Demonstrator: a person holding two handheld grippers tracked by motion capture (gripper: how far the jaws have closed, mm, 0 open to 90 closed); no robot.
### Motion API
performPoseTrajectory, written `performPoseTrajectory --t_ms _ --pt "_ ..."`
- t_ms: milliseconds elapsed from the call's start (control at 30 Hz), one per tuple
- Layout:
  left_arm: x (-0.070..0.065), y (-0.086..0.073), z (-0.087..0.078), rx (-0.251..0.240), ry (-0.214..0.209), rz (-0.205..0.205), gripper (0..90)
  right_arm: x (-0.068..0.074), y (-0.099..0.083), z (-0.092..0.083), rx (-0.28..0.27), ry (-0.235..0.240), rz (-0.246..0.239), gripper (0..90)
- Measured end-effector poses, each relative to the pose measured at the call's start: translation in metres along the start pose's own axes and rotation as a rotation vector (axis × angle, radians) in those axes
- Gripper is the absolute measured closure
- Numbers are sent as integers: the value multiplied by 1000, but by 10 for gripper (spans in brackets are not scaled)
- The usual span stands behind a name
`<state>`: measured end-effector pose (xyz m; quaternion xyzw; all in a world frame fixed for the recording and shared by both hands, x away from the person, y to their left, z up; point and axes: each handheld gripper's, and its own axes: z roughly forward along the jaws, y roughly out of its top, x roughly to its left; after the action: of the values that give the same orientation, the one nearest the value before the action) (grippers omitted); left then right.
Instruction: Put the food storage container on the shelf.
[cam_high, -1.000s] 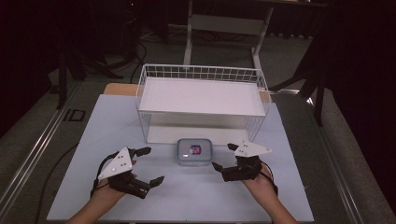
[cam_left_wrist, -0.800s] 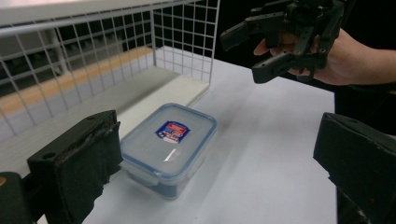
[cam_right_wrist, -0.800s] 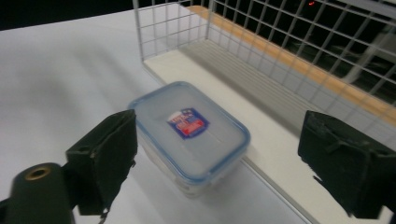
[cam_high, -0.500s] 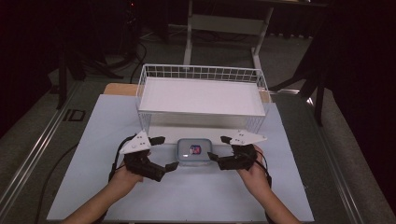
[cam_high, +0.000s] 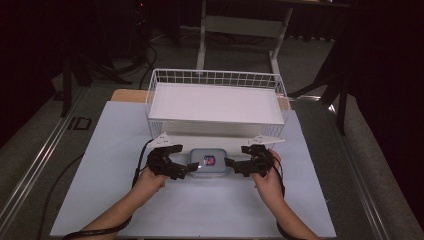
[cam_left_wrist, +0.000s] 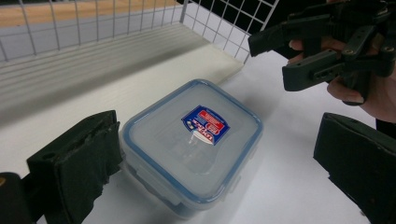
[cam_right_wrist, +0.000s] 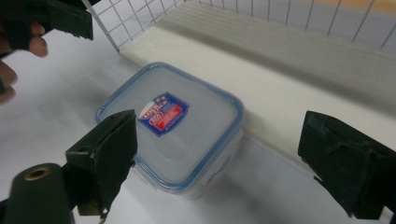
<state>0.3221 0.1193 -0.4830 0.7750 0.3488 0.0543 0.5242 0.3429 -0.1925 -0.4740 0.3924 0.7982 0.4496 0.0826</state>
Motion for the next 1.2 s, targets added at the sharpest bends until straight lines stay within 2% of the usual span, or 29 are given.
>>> performPoseTrajectory --t_ms 67,100,167,200,267,300,400,433,533,667,733,833,900,933,1000,1067,1167,1200 --pt "2 -1 5 11 -9 -29 17 -2 -1 4 17 -6 21 118" --pt "3 -2 8 21 4 -41 17 -2 -2 5 29 -16 33 118" --pt "5 -4 13 39 2 -72 17 -3 -3 9 53 -11 58 118" --pt "6 -4 15 55 19 -90 17 -4 -3 11 62 -8 79 118" --pt "11 -6 20 73 -9 -157 17 -6 -4 16 79 21 131 118" --pt "12 -6 23 85 9 -182 17 -7 -5 18 94 41 160 118" --pt "16 -8 28 87 -15 -238 17 -10 -7 27 140 56 244 118" --pt "17 -8 28 83 -23 -250 17 -12 -7 30 146 55 263 118" --pt "22 -10 30 74 -31 -325 17 -15 -9 35 158 88 333 121" --pt "26 -14 33 91 -18 -383 18 -19 -10 40 167 132 419 144" --pt "29 -16 35 103 -18 -414 18 -20 -10 42 185 132 433 152" --pt "30 -19 37 93 -11 -459 18 -19 -10 46 206 136 449 172" --pt "32 -20 39 117 -1 -470 18 -20 -10 48 215 145 471 180" --pt "32 -20 41 132 -8 -486 18 -20 -10 49 217 143 479 199" --pt "33 -20 44 159 13 -502 23 -20 -9 50 205 138 480 233" --pt "33 -20 46 171 42 -506 65 -18 -8 51 208 132 483 233" --pt "33 -20 49 174 37 -522 85 -17 -8 54 211 136 486 264" --pt "33 -20 50 175 34 -519 131 -17 -8 54 219 140 495 292"
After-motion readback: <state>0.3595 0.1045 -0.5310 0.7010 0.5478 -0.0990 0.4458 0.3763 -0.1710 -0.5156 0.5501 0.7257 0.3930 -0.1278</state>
